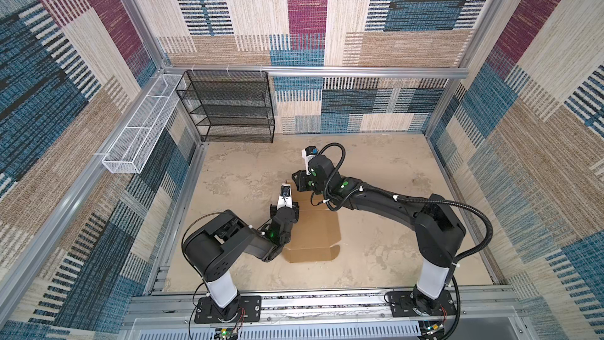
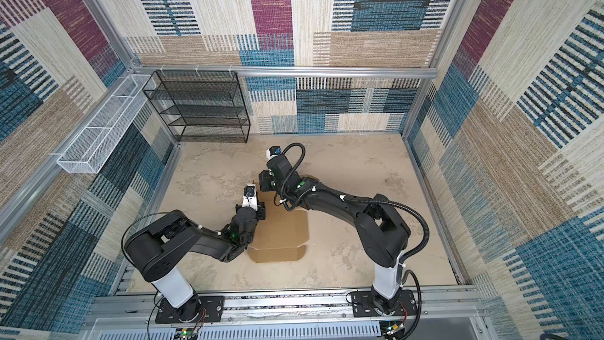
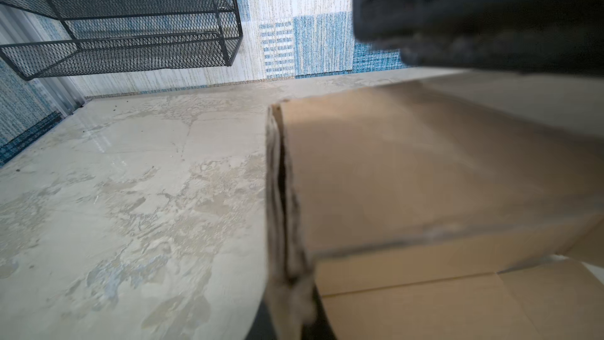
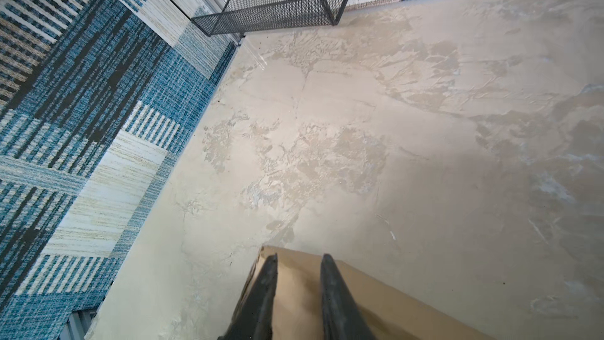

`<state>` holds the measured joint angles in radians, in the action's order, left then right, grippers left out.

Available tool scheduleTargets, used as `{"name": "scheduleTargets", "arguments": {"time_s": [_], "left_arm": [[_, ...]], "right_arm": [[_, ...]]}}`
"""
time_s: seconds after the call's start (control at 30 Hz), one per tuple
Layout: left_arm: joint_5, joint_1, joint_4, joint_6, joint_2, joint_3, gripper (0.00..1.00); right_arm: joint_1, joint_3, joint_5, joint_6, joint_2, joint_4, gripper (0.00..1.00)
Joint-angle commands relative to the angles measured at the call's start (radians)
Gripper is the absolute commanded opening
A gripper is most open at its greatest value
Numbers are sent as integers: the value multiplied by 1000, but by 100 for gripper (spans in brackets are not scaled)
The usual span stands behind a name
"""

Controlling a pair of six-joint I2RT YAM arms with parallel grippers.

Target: Fold the paper box

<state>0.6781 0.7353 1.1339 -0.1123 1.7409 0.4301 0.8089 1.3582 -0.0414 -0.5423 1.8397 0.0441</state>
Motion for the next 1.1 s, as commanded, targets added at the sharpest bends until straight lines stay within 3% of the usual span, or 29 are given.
{"name": "scheduleTargets", "arguments": {"time_s": [0.0, 0.3, 0.4, 0.47, 0.57, 0.6, 0.7, 0.9, 1.07], "left_arm": [[11, 1, -25, 7, 19, -12, 0], [12, 2, -45, 0, 19, 3, 0], [18, 3, -58, 5, 19, 18, 7], [24, 3, -62, 12, 19, 26, 17], [27, 2, -67, 19, 20, 40, 23], [28, 2, -71, 21, 21, 44, 22], [35, 2, -71, 22, 22, 48, 0], [47, 2, -62, 21, 17, 40, 0], [63, 3, -62, 19, -2, 25, 0]], "right_arm": [[-1, -5, -9, -22, 11, -23, 23], [-1, -28, -20, -33, 23, -27, 20], [-1, -43, -20, -37, 20, -34, 20], [-1, -48, -19, -37, 16, -36, 19], [-1, -48, -17, -35, 13, -36, 19], [-1, -47, -18, -33, 12, -36, 19], [-1, -45, -16, -31, 13, -35, 19], [-1, -47, -19, -31, 5, -38, 19], [-1, -23, -41, -17, -16, -28, 29]]}}
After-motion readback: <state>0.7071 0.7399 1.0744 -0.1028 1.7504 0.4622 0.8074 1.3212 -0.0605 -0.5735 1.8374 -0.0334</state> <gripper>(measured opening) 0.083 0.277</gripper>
